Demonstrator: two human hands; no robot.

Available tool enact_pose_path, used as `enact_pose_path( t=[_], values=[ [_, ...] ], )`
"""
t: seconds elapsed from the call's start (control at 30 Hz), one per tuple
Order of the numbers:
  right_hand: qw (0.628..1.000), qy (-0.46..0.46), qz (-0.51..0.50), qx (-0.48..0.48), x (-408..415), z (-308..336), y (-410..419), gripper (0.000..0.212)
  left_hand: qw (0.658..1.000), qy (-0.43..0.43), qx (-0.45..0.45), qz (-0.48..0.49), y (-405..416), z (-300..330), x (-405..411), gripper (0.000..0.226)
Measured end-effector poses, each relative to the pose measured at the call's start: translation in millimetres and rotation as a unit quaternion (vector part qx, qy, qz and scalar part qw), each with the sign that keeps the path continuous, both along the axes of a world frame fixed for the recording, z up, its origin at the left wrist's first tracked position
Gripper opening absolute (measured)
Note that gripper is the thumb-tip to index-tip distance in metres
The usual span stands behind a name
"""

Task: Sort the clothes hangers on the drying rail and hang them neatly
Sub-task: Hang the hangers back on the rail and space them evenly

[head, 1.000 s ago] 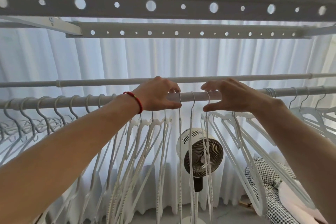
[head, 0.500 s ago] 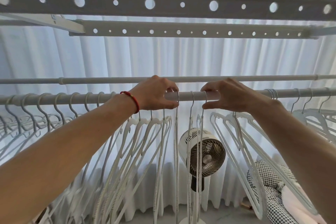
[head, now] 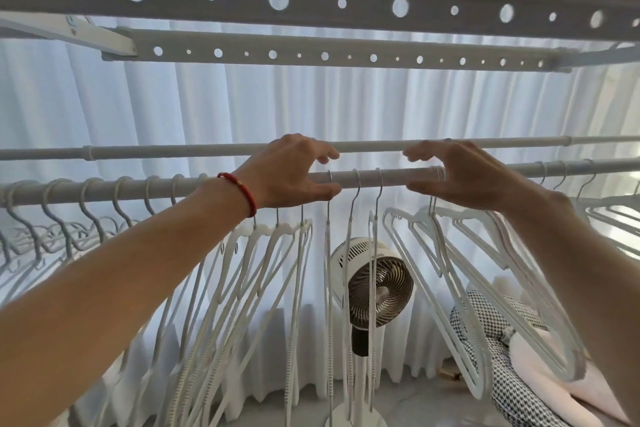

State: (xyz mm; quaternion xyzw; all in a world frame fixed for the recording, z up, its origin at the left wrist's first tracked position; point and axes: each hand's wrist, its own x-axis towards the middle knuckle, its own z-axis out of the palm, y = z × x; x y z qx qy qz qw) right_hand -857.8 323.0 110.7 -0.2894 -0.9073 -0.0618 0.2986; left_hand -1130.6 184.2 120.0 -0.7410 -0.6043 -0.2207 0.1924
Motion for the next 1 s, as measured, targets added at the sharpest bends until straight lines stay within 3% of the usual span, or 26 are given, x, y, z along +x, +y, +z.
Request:
enact_pose_path(
  t=[0.1, 0.23, 0.33, 0.5, 0.73, 1.0],
  values=[
    [0.998, 0.002, -0.056, 0.010, 23, -3, 2, 0.054, 0.999, 0.013, 0.012, -0.028, 7, 2, 14, 0.060],
    [0.997, -0.020, -0.079, 0.007, 36, -13, 9, 0.065, 0.999, 0.034, -0.012, -0.035, 22, 2, 39, 0.061],
    [0.998, -0.034, -0.053, 0.020, 33, -12, 21, 0.068, 0.999, 0.033, -0.023, -0.010, 33, 1, 57, 0.063],
    [0.995, -0.058, 0.031, 0.080, 29, -8, 46, 0.048, 0.999, 0.018, -0.018, 0.042, 51, 0, 80, 0.064],
    [0.986, -0.071, 0.110, 0.101, 20, 1, 57, 0.048, 0.990, -0.031, -0.020, 0.135, 50, -1, 96, 0.062],
    [0.985, -0.068, 0.125, 0.099, -4, 2, 44, 0.047, 0.978, -0.084, -0.009, 0.189, 22, 2, 92, 0.049]
  ],
)
